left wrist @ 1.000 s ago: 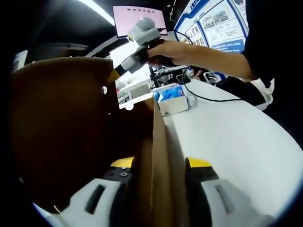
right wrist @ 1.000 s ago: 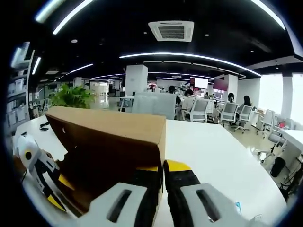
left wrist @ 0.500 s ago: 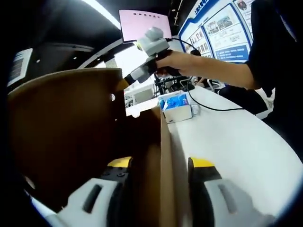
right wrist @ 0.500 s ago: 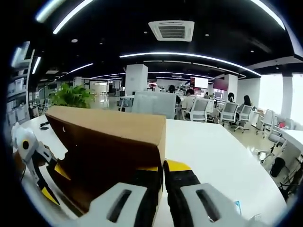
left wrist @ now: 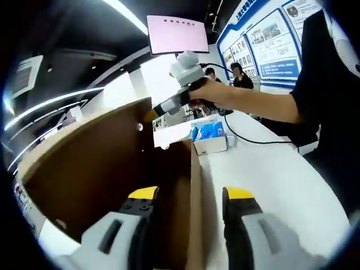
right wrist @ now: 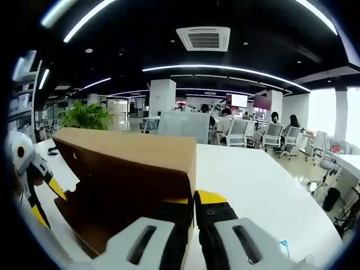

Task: Operate the shoe box by opening the lid, removing the specified soft item, and placing it in the target area until the item is outside and the box remains undamaged.

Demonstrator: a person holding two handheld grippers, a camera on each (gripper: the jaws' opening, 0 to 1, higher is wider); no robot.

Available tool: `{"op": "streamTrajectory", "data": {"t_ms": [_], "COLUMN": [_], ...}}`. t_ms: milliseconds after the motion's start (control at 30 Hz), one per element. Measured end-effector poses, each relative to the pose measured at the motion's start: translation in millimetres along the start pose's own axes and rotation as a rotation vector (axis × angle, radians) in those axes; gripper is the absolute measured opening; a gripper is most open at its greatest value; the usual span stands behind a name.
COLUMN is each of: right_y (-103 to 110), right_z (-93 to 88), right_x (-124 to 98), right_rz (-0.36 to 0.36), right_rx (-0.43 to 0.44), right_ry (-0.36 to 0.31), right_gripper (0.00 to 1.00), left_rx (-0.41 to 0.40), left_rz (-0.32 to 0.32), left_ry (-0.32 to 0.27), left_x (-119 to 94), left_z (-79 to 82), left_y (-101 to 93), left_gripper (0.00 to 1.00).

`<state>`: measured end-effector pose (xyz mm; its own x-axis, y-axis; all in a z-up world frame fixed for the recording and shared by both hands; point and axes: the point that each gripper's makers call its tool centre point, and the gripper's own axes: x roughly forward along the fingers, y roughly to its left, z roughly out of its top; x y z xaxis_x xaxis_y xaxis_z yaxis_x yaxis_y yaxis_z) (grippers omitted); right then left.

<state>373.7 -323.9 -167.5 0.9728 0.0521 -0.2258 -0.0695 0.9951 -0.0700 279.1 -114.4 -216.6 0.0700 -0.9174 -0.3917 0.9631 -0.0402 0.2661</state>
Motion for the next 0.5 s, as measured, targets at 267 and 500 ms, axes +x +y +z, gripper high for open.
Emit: {"op": "streamTrajectory", "data": {"t_ms": [267, 500], "right_y": [-1, -2], "right_z": [-1.5, -1.9], "right_x": [-2, -2], "right_rz": [0.018, 0.030], "right_rx": [0.014, 0.017], "right_ry": [-0.013, -0.022], "right_gripper": [0.01, 0.02], "left_rx": [0.014, 0.020], "left_rz": [0.040, 0.033], "left_ry": [0.002, -0.003], "left_x": [-31, -47], "left_z": [28.5, 62.2], "left_y": [-3.0, 5.4], "left_gripper": [0.43, 0.43]}}
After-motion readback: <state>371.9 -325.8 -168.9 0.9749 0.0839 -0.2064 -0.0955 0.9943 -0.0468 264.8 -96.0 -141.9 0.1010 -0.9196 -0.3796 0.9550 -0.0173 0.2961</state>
